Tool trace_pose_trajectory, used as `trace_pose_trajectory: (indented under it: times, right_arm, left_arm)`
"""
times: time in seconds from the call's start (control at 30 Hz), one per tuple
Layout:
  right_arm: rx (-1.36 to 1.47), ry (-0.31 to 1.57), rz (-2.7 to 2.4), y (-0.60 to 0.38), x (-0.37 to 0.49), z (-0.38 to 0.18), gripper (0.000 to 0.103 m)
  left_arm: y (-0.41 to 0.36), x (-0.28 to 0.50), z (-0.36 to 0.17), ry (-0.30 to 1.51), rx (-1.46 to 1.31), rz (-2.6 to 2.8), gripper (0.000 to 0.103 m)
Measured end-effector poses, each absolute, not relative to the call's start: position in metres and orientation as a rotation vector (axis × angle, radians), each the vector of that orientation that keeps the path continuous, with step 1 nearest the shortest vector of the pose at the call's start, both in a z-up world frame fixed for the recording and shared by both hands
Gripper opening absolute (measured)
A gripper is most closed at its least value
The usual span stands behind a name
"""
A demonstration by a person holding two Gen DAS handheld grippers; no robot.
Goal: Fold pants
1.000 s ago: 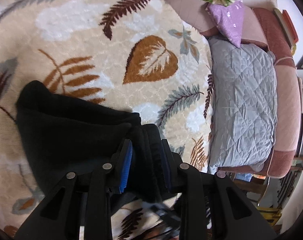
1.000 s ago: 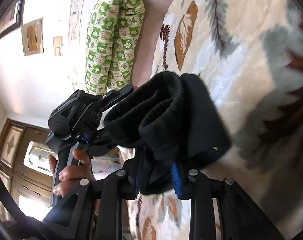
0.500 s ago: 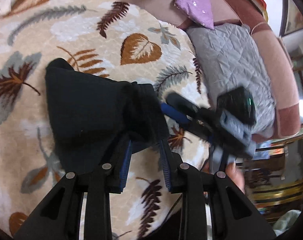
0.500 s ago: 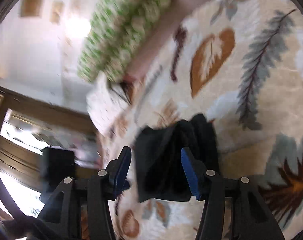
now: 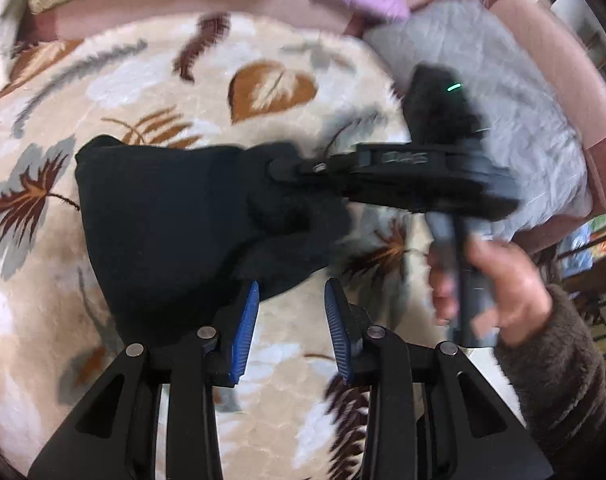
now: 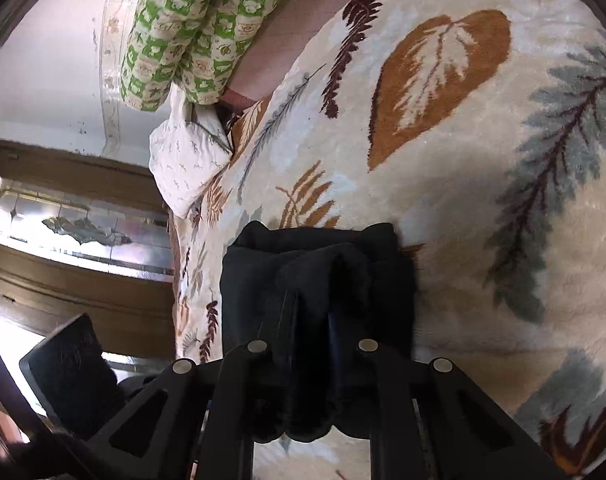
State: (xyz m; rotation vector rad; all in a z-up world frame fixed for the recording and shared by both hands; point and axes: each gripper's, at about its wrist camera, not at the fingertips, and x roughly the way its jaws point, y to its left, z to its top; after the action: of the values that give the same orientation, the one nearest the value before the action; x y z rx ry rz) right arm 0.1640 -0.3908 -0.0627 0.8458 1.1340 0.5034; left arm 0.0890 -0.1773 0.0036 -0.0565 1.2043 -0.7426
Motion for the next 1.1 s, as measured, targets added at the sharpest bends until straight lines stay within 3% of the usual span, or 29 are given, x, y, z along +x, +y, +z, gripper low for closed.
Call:
trace_pose_trajectory:
  times: [0.07,0.23,0.3,0.47,0.67,1.1]
  right_arm:
    - [0.833,1.132,0.516,-0.387,0.167,-0.061,0.013]
    - [0.784,1.128,0.528,-0.388,0.167,-0.060,0.013]
    - [0.781,1.132,0.532,-0.391,0.165,-0.062,0.013]
    - [0.782,1.136,0.541,-0.392,0.165,-0.064,0.013]
    - [0.792,1.146,0.550,-0.395,0.166,-0.065,0.013]
    - [0.801,1.170,0.556,-0.394,0.169,-0.069,0.014]
  left_arm:
    - [-0.166,0.070,0.008,1.100,-0.151,-0.679,0.032]
    - [-0.165,0.067,-0.004,1.101,-0.258,-0.579,0.032]
    - [-0.165,0.074,-0.007,1.126,-0.344,-0.573,0.032]
    - [-0.148,0.074,-0.029,1.214,-0.880,-0.562,0.031]
    - [-0.144,0.082,-0.063,1.323,-1.176,-0.422,0.031]
    - [-0.138,0.091,-0.090,1.377,-1.286,-0.147,0.031]
